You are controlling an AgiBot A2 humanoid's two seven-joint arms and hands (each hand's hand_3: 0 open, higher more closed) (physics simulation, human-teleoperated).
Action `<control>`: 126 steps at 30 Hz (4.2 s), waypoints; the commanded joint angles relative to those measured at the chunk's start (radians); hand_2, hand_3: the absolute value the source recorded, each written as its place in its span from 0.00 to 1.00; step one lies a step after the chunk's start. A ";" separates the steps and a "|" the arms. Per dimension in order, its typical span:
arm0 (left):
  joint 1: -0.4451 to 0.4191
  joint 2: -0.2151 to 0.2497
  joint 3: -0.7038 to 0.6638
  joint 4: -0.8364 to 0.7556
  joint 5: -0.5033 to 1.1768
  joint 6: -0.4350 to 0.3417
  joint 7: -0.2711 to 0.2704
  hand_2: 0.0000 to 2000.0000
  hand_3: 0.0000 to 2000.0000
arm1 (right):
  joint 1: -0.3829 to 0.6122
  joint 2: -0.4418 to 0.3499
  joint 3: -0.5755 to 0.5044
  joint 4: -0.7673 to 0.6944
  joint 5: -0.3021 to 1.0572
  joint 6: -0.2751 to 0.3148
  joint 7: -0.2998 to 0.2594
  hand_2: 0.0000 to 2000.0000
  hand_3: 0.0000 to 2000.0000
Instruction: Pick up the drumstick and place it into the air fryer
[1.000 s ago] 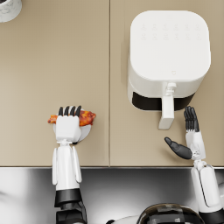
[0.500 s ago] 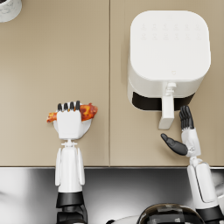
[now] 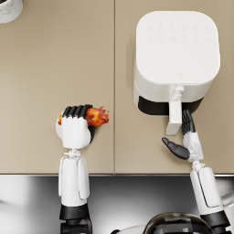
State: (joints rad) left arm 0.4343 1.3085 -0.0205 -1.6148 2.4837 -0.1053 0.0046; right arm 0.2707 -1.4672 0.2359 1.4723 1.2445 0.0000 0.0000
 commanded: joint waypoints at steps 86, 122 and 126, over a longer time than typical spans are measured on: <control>-0.125 0.084 -0.080 -0.290 -0.155 0.105 -0.004 0.00 0.00 | 0.268 0.382 0.563 0.213 0.005 0.252 -0.007 1.00 1.00; -0.082 0.062 -0.063 -0.201 -0.155 0.105 -0.004 0.00 0.00 | 0.454 0.060 0.203 -0.630 0.002 0.437 -0.017 1.00 1.00; -0.081 0.062 -0.062 -0.199 -0.155 0.105 -0.004 0.00 0.00 | 0.454 0.057 0.198 -0.631 0.002 0.441 -0.017 1.00 1.00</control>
State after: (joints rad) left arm 0.3529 1.3701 -0.0826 -1.8135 2.3289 -0.0003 0.0001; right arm 0.7248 -1.4099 0.4340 0.8411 1.2462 0.4409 -0.0187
